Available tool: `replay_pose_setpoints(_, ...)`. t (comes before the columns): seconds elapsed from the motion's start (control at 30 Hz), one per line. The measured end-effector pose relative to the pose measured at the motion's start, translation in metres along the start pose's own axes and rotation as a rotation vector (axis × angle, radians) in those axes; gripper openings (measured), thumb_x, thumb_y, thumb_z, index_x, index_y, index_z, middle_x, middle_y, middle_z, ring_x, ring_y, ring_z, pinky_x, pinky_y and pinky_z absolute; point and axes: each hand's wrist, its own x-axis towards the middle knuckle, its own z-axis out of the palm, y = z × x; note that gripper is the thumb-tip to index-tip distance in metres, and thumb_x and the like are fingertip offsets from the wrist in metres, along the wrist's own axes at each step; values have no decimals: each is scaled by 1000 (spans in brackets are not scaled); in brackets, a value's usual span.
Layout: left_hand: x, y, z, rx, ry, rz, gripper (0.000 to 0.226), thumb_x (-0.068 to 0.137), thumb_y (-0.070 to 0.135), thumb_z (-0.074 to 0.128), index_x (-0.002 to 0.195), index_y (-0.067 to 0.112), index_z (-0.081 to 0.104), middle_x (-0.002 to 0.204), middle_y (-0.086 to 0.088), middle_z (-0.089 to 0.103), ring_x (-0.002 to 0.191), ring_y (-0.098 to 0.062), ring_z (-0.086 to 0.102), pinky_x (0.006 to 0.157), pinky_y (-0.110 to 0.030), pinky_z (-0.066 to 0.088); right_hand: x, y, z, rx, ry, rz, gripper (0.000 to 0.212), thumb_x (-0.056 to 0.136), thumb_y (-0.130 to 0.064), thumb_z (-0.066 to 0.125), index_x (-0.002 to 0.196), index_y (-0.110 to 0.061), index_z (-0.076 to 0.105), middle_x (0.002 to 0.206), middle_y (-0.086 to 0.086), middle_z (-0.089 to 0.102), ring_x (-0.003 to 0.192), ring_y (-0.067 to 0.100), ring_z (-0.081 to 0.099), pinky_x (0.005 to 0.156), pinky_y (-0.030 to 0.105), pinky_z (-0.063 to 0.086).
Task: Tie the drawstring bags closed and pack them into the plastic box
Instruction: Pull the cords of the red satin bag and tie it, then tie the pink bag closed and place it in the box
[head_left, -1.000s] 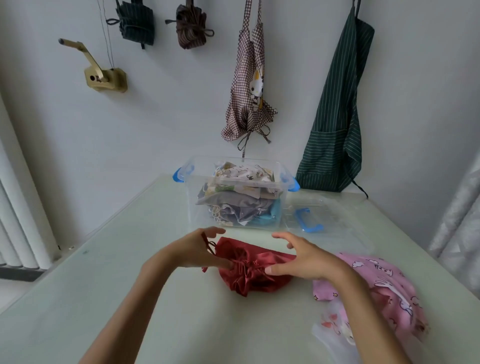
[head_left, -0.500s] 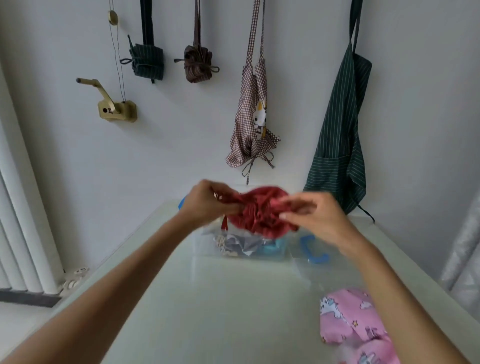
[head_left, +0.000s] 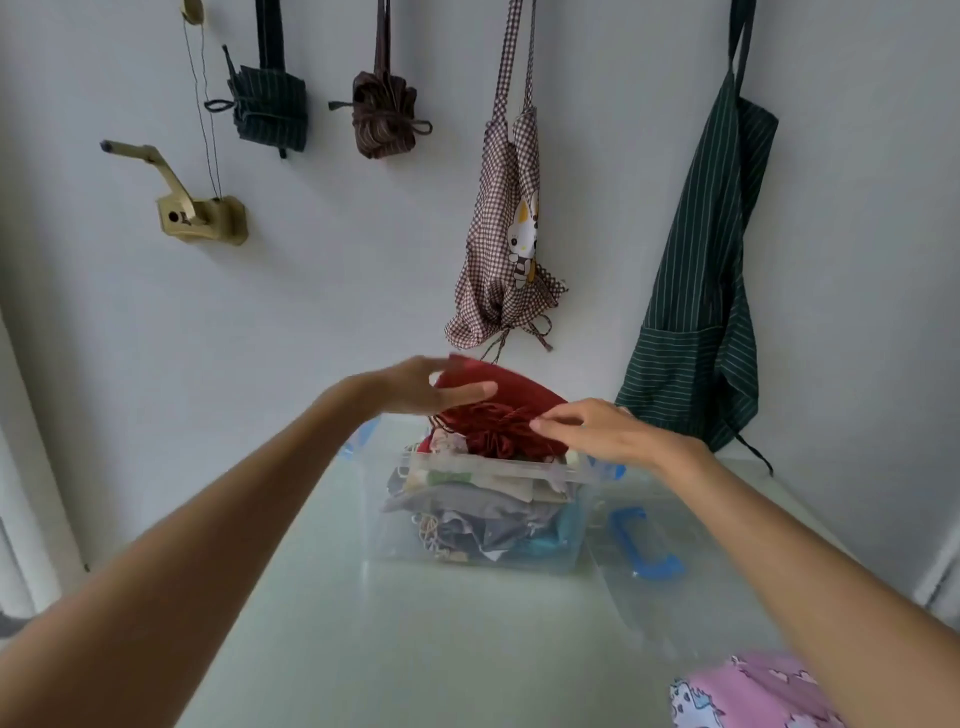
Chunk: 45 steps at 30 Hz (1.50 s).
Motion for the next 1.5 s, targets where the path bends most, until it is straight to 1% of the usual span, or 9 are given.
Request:
replay_pose_setpoints(0.13, -2, 10, 6, 323, 324, 286, 46, 89, 51, 52, 131, 31, 52, 139, 2, 47, 125, -19, 43, 101, -34, 38, 4, 2, 5, 156, 62, -7, 34, 92, -52, 45, 120, -32, 49, 127, -3, 59, 120, 22, 50, 104, 43, 36)
replay_pose_setpoints(0.27, 12, 4, 30, 428, 22, 161, 33, 98, 34, 44, 128, 28, 55, 123, -2, 59, 101, -19, 59, 82, -31, 50, 11, 3, 22, 13, 147, -34, 43, 97, -42, 40, 139, -38, 30, 123, -5, 62, 120, 21, 51, 107, 43, 25)
replay_pose_setpoints(0.43, 22, -1, 42, 351, -267, -64, 37, 100, 27, 39, 127, 9, 57, 131, -14, 55, 99, -20, 49, 86, -29, 39, 21, -3, 23, -288, -51, 74, 39, 96, -52, 32, 133, -48, 44, 136, -1, 52, 132, 23, 35, 103, 35, 16)
replay_pose_setpoints(0.63, 1, 15, 28, 332, 250, -68, 22, 87, 38, 63, 107, 33, 70, 111, 8, 68, 97, -15, 61, 69, -24, 41, -3, 0, 2, 87, 62, -35, 54, 87, -34, 62, 138, -35, 44, 118, -3, 56, 103, 15, 53, 95, 31, 42)
replay_pose_setpoints(0.77, -33, 39, 21, 247, 378, -20, 17, 89, 24, 63, 103, 28, 72, 112, 8, 70, 96, -12, 63, 68, -23, 44, -48, 7, -16, 4, 139, -17, 40, 87, -29, 61, 127, -32, 56, 129, 0, 51, 118, 20, 51, 99, 37, 43)
replay_pose_setpoints(1.07, -137, 118, 71, 60, 1, 151, 20, 88, 19, 62, 105, 23, 73, 111, 7, 71, 91, -6, 65, 86, -23, 50, -204, 32, -33, -7, -53, -2, 15, 90, -23, 59, 100, -26, 70, 100, -2, 67, 77, 5, 61, 65, 11, 42)
replay_pose_setpoints(1.27, -173, 155, 147, -103, -377, 16, 50, 91, 54, 47, 99, 9, 69, 91, -14, 63, 88, -30, 60, 87, -32, 46, -278, 64, -3, -139, -344, 235, 49, 93, -42, 51, 136, -20, 46, 137, 0, 51, 120, 16, 51, 99, 24, 39)
replay_pose_setpoints(1.37, -174, 164, 177, -118, -372, -134, 67, 88, 65, 40, 59, 4, 45, 68, -14, 43, 65, -26, 46, 74, -31, 39, -299, 74, 16, -36, -257, 281, 42, 90, -46, 54, 122, -18, 56, 123, 1, 60, 112, 17, 56, 93, 25, 41)
replay_pose_setpoints(1.5, -166, 167, 209, -328, -262, -164, 48, 83, 54, 60, 59, 13, 58, 68, -10, 55, 69, -25, 52, 73, -31, 43, -302, 82, 36, 106, -8, 294, 19, 76, -41, 73, 91, -31, 67, 94, -6, 64, 92, 14, 59, 79, 25, 45)
